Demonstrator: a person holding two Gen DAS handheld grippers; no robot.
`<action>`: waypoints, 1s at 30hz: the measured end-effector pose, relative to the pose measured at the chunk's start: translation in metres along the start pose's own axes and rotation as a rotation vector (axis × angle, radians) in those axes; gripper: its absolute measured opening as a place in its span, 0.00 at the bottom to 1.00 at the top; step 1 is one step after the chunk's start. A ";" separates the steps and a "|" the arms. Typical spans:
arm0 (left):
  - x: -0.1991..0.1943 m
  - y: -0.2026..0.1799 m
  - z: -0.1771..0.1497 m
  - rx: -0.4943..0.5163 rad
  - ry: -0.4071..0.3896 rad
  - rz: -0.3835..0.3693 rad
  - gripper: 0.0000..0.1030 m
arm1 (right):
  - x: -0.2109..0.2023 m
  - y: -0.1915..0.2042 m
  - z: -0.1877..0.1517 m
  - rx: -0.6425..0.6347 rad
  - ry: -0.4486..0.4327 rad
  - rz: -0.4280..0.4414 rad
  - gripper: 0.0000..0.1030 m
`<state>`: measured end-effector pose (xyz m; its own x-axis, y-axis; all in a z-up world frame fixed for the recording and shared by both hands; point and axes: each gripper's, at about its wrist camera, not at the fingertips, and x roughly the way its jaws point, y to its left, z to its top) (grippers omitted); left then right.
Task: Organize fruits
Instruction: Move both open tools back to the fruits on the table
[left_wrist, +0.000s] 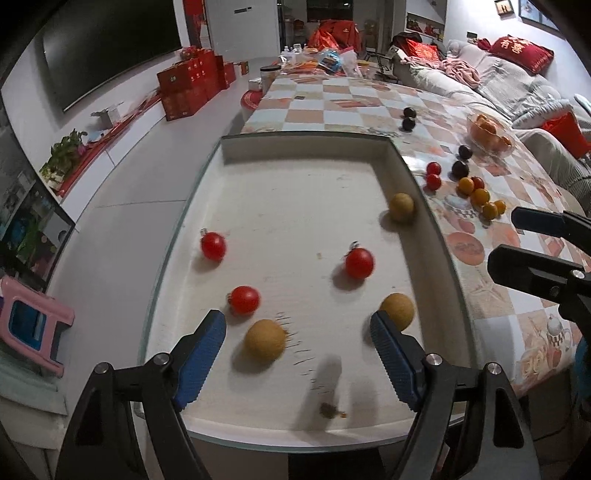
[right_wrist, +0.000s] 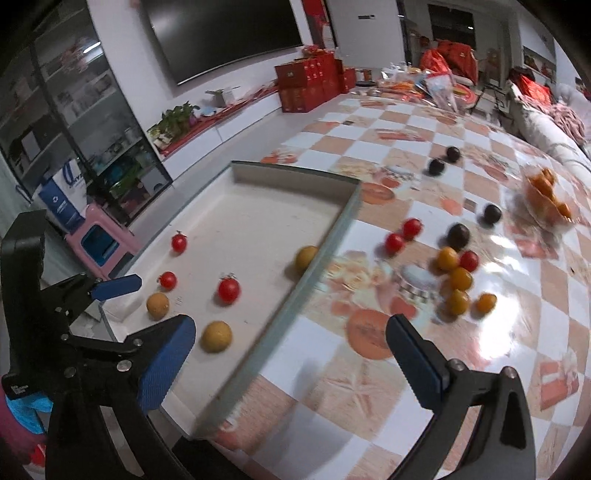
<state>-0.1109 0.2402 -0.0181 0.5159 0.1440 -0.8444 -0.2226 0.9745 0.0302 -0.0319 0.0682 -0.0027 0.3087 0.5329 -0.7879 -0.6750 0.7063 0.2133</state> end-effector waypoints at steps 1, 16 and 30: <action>-0.001 -0.004 0.001 0.005 -0.002 -0.002 0.79 | -0.001 -0.005 -0.003 0.010 0.001 0.002 1.00; -0.014 -0.065 0.007 0.066 -0.033 -0.056 0.79 | -0.020 -0.065 -0.051 0.068 0.049 -0.088 1.00; -0.002 -0.162 0.054 0.134 -0.084 -0.128 0.79 | -0.034 -0.150 -0.055 0.098 0.019 -0.302 1.00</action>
<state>-0.0314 0.0908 0.0073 0.6011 0.0263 -0.7988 -0.0418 0.9991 0.0015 0.0223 -0.0815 -0.0397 0.4722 0.2841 -0.8345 -0.4866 0.8734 0.0220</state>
